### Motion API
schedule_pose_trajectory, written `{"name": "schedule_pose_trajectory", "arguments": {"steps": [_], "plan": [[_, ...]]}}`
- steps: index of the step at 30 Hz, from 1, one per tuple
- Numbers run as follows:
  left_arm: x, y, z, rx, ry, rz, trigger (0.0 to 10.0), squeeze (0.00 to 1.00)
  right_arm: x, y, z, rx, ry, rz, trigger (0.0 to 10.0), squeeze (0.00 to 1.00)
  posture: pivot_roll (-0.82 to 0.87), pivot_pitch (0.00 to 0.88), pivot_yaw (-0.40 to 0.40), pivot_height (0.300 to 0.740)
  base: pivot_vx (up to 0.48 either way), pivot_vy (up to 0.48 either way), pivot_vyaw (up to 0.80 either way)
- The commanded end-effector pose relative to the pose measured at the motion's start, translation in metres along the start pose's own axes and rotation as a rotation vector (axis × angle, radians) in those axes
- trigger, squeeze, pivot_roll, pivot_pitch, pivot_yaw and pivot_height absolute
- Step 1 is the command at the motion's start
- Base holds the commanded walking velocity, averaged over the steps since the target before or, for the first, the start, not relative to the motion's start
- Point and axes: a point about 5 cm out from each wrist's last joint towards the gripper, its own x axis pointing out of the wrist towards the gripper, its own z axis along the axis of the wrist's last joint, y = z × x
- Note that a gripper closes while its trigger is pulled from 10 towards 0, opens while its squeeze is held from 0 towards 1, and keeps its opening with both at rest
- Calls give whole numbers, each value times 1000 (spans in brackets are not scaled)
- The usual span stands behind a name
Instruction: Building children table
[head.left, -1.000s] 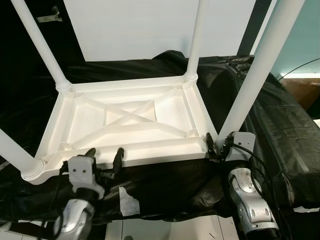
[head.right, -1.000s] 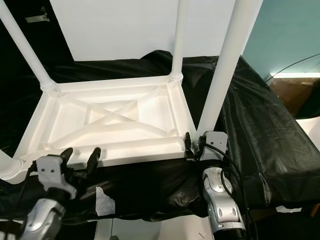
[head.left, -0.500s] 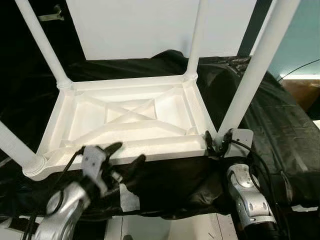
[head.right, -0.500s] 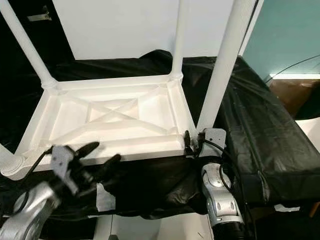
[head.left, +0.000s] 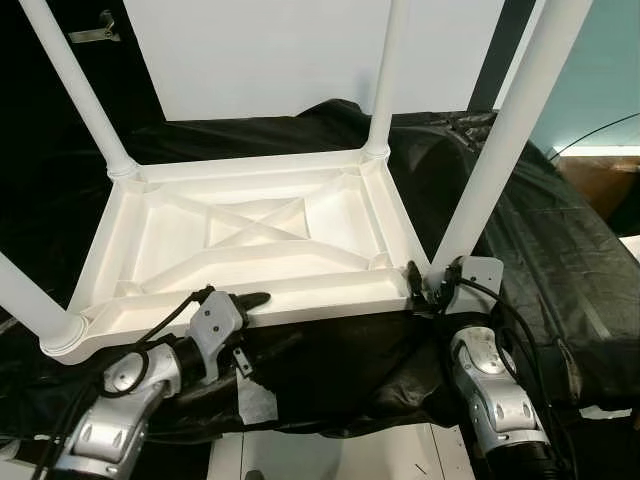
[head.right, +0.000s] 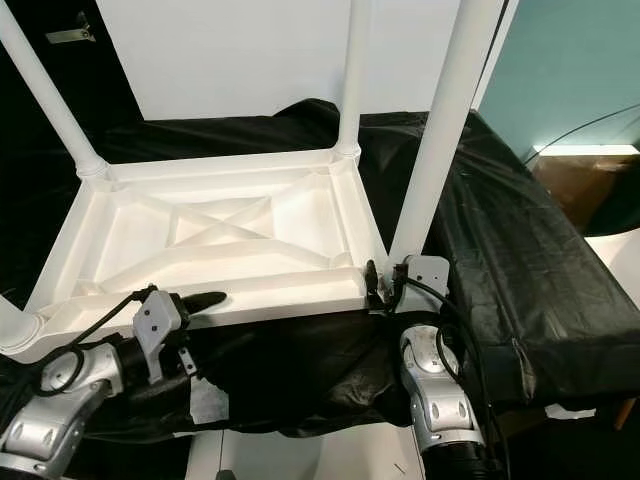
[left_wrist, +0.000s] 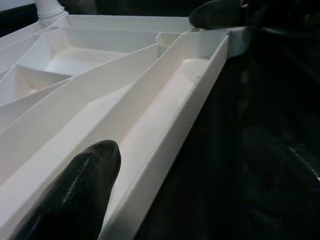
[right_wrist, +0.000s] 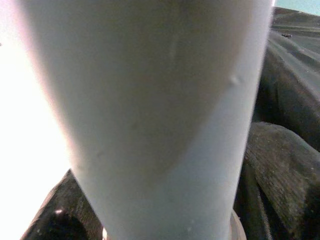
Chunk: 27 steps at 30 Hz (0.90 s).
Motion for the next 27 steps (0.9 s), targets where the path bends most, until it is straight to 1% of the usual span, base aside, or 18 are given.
{"name": "schedule_pose_trajectory", "arguments": {"steps": [1,2,3,4,5,6,8,10,13,14,15,16,27], "plan": [[-1,1,0,15,7,-45,10000,0,-2,-1,-10,0,50,-5,10000,0,18,31,-23,740,0,0,0],[-1,10,-1,57,59,-41,10000,0,-1,0,-11,3,54,-2,10000,0,21,27,-17,740,0,0,0],[-1,15,-4,73,104,-30,10000,0,-1,1,-11,6,55,-1,10000,0,21,26,-16,740,0,0,0],[-1,15,-4,73,104,-30,10000,0,-1,1,-11,6,55,-1,10000,0,21,26,-16,740,0,0,0],[-1,20,-7,87,152,-5,10000,0,0,2,-11,8,56,-1,10000,0,21,23,-11,740,0,0,0],[-1,25,-10,94,181,22,10000,0,0,3,-11,12,55,-3,10000,0,20,19,-6,740,0,0,0],[-1,25,-10,94,181,22,10000,0,0,3,-11,12,55,-3,10000,0,20,19,-6,740,0,0,0],[1,29,-14,99,211,45,10000,0,1,5,-12,19,54,-5,10000,0,18,16,-2,740,0,0,0],[3,26,-20,97,256,11,10000,0,1,8,-12,26,53,-6,10000,0,15,18,5,740,0,0,0],[3,26,-20,97,256,11,10000,0,1,8,-12,26,53,-6,10000,0,15,18,5,740,0,0,0],[3,21,-25,86,287,-28,10000,0,0,8,-12,30,52,-9,10000,0,13,22,8,740,0,0,0],[3,19,-27,83,300,-36,10000,0,0,8,-12,32,53,-11,10000,0,13,22,8,740,0,0,0],[8,17,-32,75,306,-38,10000,0,-1,8,-13,30,54,-14,10000,0,14,30,9,740,0,0,0]]}}
